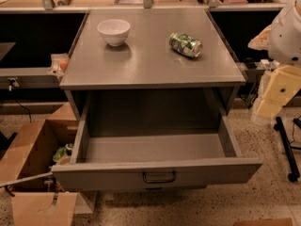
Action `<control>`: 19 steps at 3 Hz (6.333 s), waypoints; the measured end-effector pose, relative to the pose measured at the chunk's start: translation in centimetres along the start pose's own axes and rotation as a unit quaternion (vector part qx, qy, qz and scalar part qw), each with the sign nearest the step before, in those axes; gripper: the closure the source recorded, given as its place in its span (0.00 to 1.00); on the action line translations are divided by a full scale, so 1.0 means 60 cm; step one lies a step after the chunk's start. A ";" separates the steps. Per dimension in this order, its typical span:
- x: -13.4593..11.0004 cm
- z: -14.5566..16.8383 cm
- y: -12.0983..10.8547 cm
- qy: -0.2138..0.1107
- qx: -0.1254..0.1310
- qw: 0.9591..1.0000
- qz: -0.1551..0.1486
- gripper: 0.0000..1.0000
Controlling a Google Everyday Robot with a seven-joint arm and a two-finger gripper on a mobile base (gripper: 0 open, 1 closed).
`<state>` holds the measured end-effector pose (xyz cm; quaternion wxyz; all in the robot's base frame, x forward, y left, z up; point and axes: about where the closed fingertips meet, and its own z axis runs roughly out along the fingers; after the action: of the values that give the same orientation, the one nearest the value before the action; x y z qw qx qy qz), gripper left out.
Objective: Close top drawer
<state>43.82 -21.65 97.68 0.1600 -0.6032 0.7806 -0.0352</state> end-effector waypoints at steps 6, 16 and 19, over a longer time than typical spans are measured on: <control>0.015 0.182 0.136 0.032 -0.056 0.970 0.236 0.89; 0.080 0.487 0.131 0.046 -0.040 0.924 0.379 1.00; 0.071 0.549 0.015 0.005 -0.015 0.927 0.375 1.00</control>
Offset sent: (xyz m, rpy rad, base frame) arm 0.0001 0.0141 -0.0387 -0.0225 0.1678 -0.1773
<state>51.68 -20.93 65.42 0.1484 -0.2687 0.9510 0.0363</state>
